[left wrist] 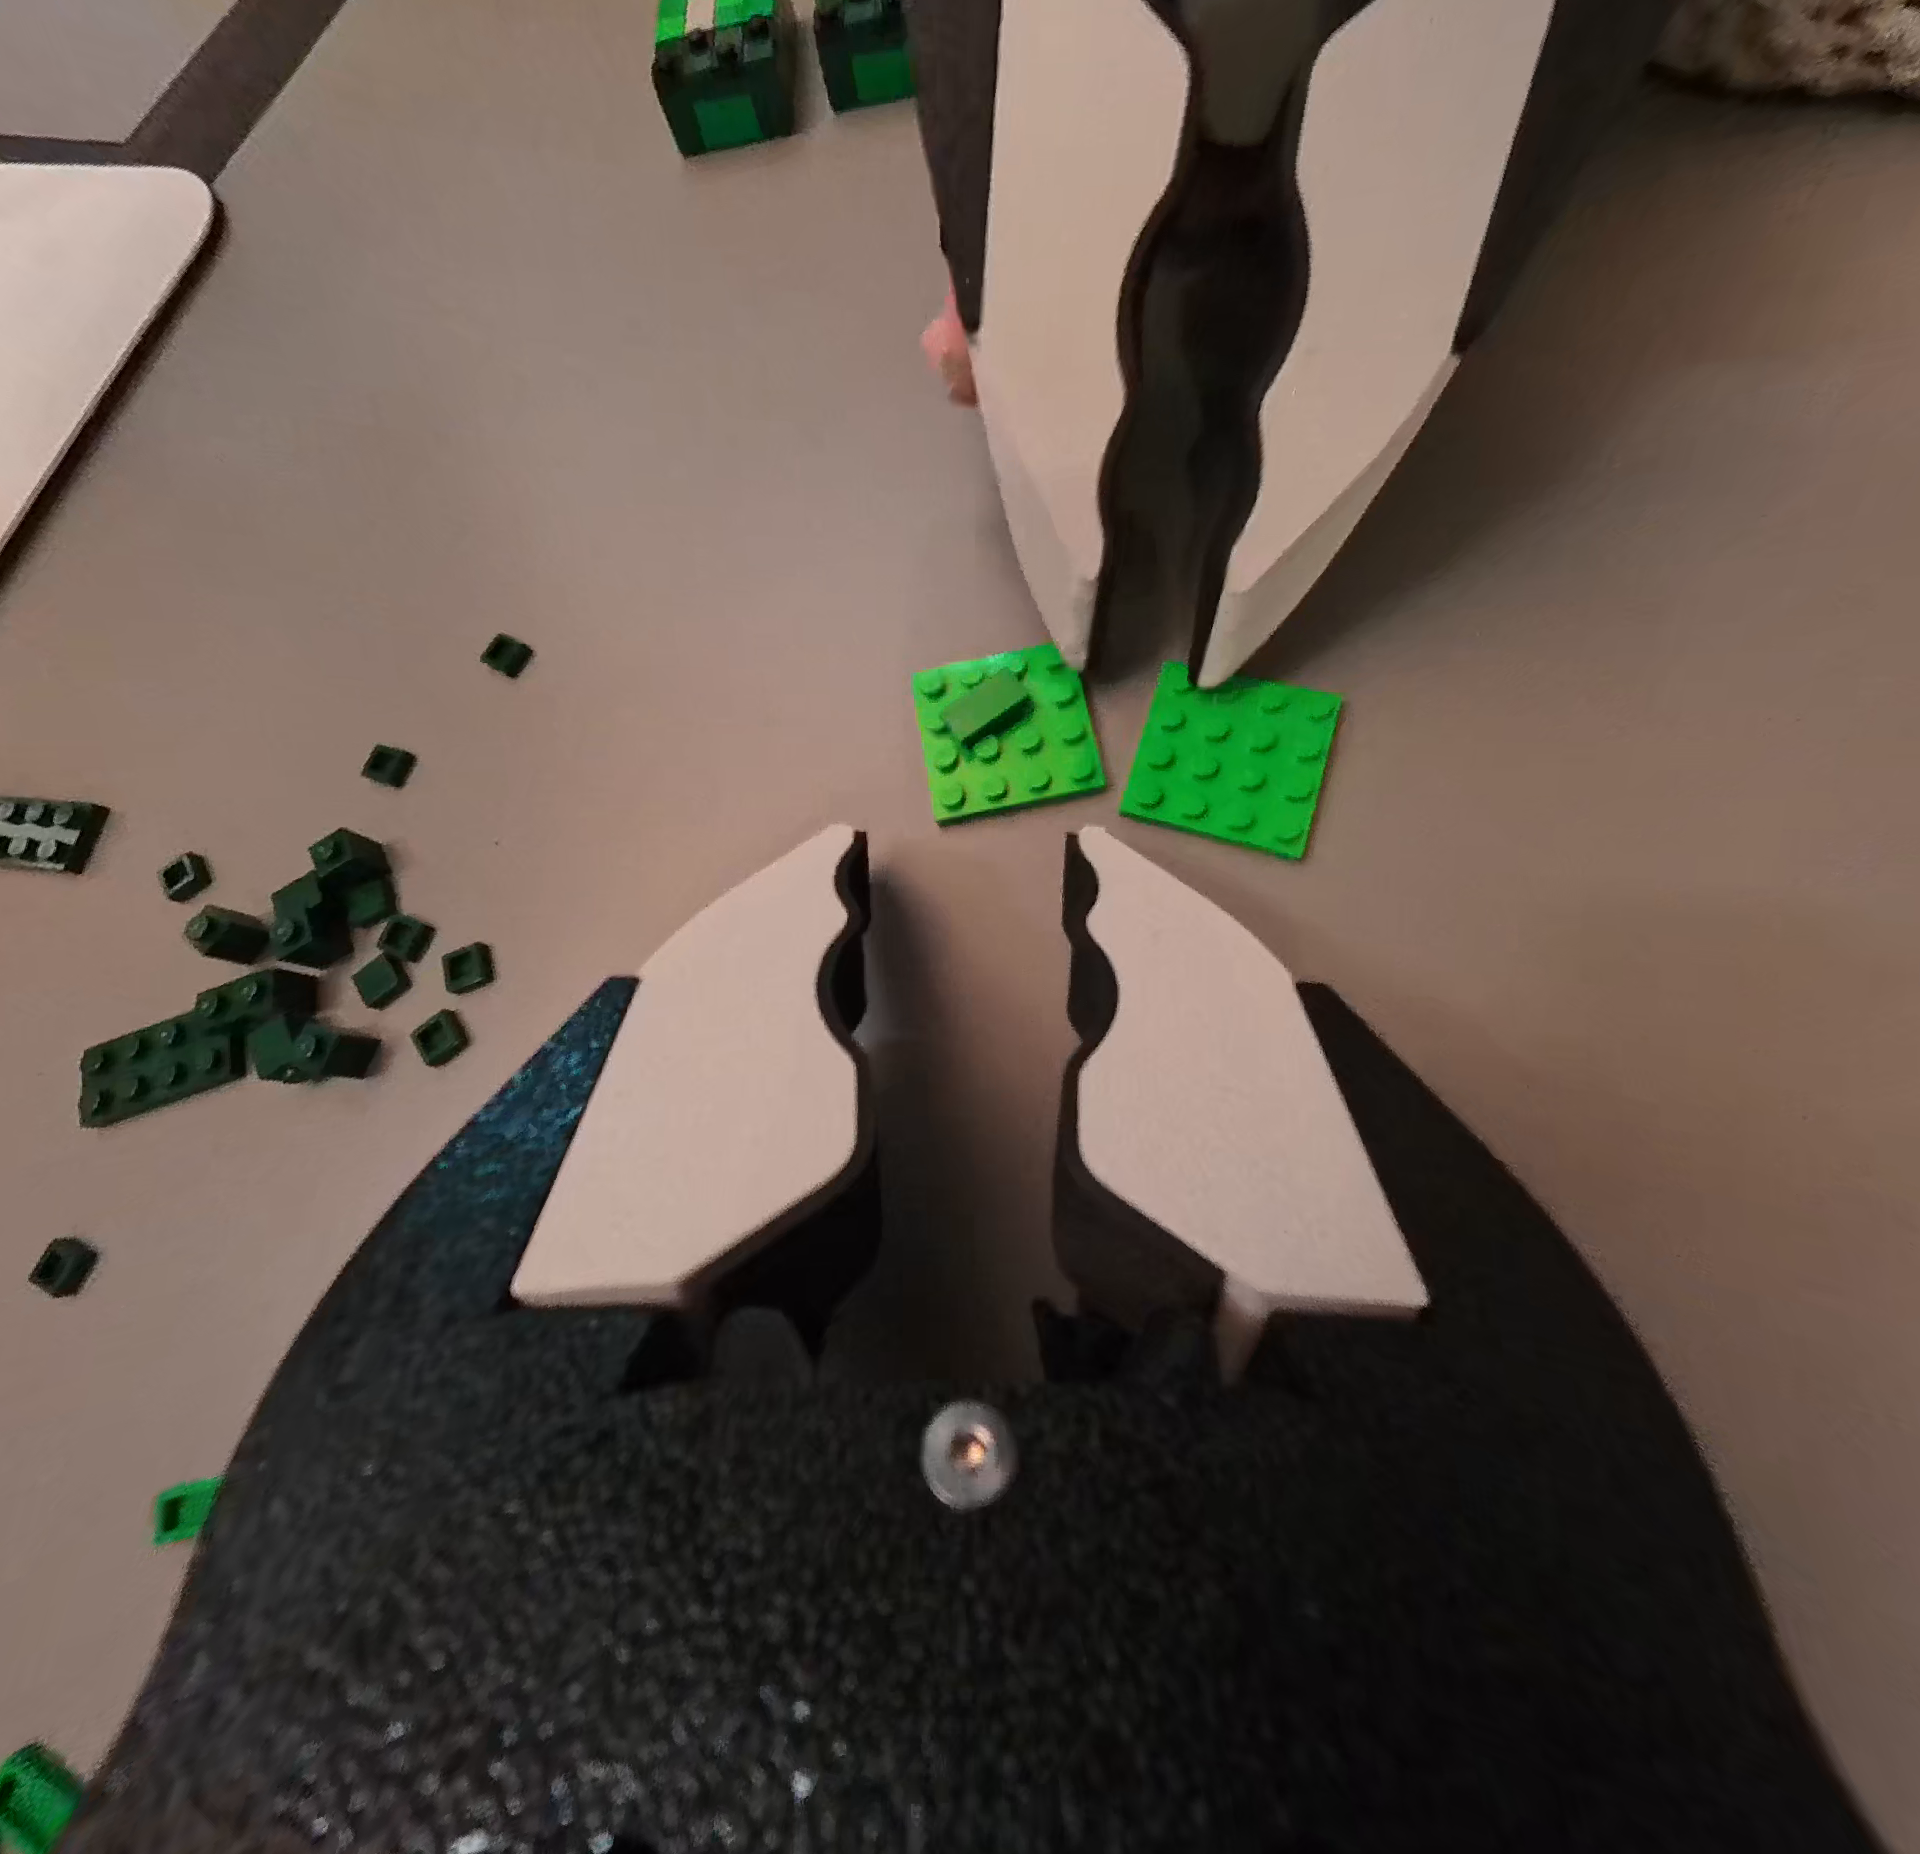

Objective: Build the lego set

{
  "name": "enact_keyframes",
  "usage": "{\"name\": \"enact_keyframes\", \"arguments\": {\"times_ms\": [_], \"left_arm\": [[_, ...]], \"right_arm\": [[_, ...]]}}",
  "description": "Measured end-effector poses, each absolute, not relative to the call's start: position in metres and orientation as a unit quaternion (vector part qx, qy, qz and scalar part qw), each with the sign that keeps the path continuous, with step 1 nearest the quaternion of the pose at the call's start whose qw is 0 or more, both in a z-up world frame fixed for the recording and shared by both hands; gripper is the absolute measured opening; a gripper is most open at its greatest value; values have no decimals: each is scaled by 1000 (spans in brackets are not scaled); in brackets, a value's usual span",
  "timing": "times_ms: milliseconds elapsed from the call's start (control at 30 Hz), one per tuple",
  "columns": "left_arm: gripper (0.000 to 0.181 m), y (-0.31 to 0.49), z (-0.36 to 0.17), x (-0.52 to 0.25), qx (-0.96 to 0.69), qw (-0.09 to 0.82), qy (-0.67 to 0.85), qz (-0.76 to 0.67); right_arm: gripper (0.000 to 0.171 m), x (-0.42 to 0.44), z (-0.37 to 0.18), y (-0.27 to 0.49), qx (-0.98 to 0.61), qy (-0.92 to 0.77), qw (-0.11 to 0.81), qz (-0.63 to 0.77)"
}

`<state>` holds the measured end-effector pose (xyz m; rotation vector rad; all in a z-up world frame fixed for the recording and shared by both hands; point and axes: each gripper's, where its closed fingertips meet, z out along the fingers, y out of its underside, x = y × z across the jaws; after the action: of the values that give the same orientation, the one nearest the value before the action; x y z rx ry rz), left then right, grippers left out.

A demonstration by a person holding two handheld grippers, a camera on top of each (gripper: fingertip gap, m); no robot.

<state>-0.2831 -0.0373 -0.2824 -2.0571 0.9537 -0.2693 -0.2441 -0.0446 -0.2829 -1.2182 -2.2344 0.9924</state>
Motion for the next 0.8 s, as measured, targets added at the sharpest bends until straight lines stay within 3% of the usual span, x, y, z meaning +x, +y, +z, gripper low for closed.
{"name": "enact_keyframes", "arguments": {"times_ms": [233, 533, 800], "left_arm": [[39, -36, -278, -291, -819, 431, 365, -98], [28, -41, -279, -291, -820, 421, 374, -102], [32, -40, -279, -295, -822, 427, 361, -106]], "right_arm": [[16, -253, -276, -43, -410, -804, 212, 375], [9, -238, -276, -50, -411, -804, 136, 408], [27, -249, -280, -61, -418, -807, 137, 394]]}}
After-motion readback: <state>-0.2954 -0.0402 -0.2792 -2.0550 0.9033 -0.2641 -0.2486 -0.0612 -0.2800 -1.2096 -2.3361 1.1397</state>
